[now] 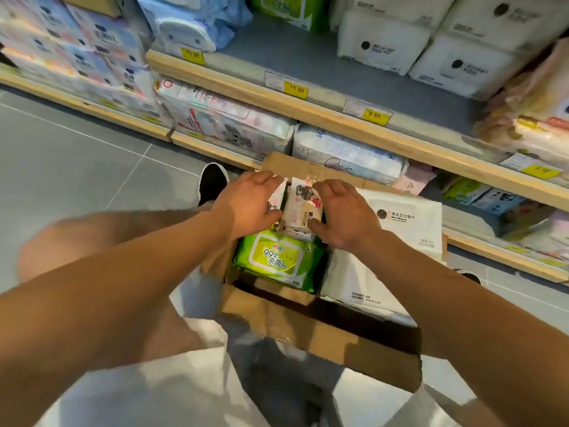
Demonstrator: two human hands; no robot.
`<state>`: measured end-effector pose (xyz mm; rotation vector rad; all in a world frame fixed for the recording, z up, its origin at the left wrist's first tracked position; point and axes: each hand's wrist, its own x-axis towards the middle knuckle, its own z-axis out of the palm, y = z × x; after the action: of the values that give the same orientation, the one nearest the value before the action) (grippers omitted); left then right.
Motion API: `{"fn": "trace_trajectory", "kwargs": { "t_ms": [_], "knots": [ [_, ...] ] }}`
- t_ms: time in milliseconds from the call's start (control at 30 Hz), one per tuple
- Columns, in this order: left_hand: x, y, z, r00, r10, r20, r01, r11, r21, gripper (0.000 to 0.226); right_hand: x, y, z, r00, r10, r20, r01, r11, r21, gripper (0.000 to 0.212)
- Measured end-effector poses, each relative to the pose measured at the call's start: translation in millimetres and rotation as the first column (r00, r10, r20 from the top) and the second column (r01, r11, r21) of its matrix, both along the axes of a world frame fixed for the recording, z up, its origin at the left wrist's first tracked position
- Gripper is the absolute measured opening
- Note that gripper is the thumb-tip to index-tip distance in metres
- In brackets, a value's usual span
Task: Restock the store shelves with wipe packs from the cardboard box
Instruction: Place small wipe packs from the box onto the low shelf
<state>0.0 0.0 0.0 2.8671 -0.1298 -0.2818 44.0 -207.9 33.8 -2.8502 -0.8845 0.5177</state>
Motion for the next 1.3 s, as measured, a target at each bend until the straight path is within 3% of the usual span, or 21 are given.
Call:
{"fn": "trace_trajectory", "kwargs": {
  "t_ms": [200,433,567,700,833,1133,1300],
  "knots": [
    [35,12,-40,0.998,0.019,-0.066,-0.018,1.000,0.009,0.080,33,25,-30,0.997,0.017,-0.071,-0.026,0.991,-0.135,0.073],
    [54,21,-67,0.991,-0.003,-0.137,0.009,0.999,0.042,0.086,50,36,-55,0.995,-0.012,-0.098,-0.010,0.976,-0.217,0.090],
    [50,7,-59,1.000,0.023,0.011,-0.024,0.998,0.051,0.077,48,34,-55,1.000,-0.006,0.031,0.011,0.983,-0.186,0.080],
    [43,0,-41,0.995,0.101,0.027,-0.102,0.993,0.066,0.065,43,29,-44,0.993,-0.054,0.103,0.064,0.994,-0.092,0.056],
    [34,4,-19,0.979,0.196,0.054,-0.189,0.975,-0.116,0.040,35,16,-24,0.989,-0.114,0.096,0.111,0.993,0.035,0.027],
    [-5,-18,58,0.953,0.248,0.174,-0.202,0.947,-0.248,0.028,0,-34,46,0.961,-0.218,0.172,0.172,0.953,0.248,0.032],
    [-16,-56,101,0.934,0.215,0.285,-0.116,0.937,-0.328,0.026,-11,-83,83,0.922,-0.264,0.283,0.189,0.945,0.265,0.013]
  ]
}}
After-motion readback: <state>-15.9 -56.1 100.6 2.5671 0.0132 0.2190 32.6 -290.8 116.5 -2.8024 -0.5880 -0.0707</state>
